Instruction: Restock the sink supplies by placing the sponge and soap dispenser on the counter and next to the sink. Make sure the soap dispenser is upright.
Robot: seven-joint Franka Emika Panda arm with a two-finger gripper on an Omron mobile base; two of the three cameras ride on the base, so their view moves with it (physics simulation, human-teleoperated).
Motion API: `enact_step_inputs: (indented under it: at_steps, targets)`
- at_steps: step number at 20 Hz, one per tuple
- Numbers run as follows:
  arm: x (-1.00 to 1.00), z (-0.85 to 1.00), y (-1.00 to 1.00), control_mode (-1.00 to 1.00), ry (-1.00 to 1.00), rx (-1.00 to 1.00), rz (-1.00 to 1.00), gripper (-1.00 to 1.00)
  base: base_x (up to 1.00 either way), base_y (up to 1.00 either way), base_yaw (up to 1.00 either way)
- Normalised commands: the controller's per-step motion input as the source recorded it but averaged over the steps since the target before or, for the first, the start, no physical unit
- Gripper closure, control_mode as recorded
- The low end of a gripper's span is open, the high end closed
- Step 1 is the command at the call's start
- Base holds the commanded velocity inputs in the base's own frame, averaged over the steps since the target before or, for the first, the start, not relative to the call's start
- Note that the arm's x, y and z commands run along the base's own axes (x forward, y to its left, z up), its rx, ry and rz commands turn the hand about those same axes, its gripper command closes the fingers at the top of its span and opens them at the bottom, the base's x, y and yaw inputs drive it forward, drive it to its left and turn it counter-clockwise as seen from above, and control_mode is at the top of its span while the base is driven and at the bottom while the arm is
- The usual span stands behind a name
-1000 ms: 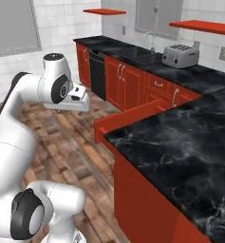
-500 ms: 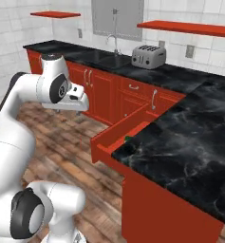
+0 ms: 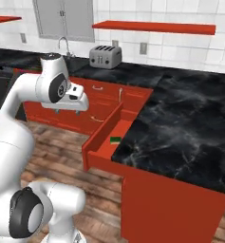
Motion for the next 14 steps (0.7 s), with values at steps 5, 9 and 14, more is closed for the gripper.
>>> enact_step_inputs:
  at_steps: [5,9,14]
  targets:
    - [0.0,0.0,0.0,1.0,0.0,0.0,0.0,-1.0,0.19,0.36,-0.5]
    - [0.0,0.0,0.0,1.0,0.0,0.0,0.0,-1.0,0.3,0.5,-0.43]
    - [0.0,0.0,0.0,1.0,0.0,0.0,0.0,-1.0,0.37,0.9,-0.39]
